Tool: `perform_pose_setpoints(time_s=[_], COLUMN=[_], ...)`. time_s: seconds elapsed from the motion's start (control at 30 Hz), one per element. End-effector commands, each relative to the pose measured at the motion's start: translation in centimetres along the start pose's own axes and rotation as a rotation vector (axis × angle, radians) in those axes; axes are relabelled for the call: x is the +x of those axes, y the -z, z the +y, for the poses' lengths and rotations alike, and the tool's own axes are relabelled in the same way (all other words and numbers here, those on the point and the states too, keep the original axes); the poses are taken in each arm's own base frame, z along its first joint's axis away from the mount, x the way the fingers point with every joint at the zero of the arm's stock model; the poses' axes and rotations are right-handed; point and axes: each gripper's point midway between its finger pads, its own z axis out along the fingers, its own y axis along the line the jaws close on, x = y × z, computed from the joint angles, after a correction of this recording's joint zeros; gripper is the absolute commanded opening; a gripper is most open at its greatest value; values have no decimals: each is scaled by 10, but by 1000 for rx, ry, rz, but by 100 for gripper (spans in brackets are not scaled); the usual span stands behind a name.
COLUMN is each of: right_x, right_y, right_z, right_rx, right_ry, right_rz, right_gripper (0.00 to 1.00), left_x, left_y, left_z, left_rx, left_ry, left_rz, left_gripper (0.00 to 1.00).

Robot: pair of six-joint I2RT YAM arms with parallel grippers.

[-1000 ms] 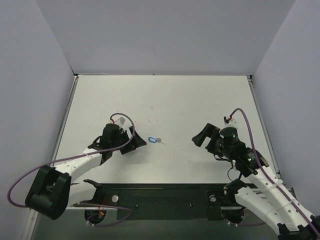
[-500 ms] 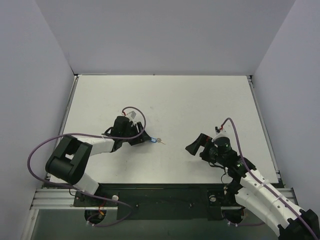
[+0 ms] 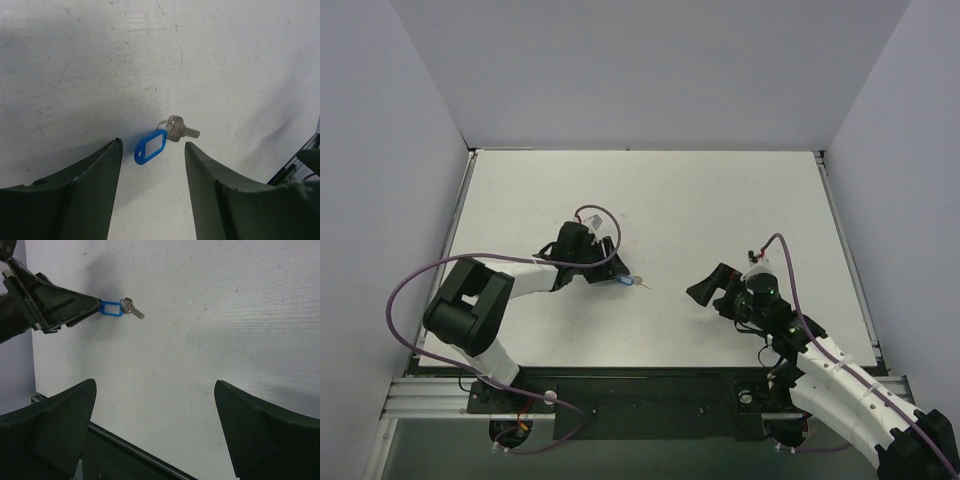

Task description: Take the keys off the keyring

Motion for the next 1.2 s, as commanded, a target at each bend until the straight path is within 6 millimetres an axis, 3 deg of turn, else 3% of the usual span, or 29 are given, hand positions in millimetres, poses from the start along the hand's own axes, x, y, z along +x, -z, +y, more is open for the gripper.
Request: perform_pose_setpoints(time_s=[0.0, 0.47, 0.73, 1.17], right_x=[-2, 7, 12, 13], right_y=[-3, -1, -6, -5], right_z=[8, -8, -11, -13], right_rx=[-32, 8, 9, 15], right_ry=[-7, 31, 19, 19], right_rz=[-13, 6, 16, 15], right_gripper=[99, 99, 99, 99], left_x=[5, 21, 29, 38], left_y=[-5, -22, -20, -24], left_z=[1, 3, 6, 15], left_rx=[2, 73, 74, 10], left_ry=[-15, -45, -57, -70], left_rz=[21, 64, 70, 86], left_gripper=[62, 43, 42, 31])
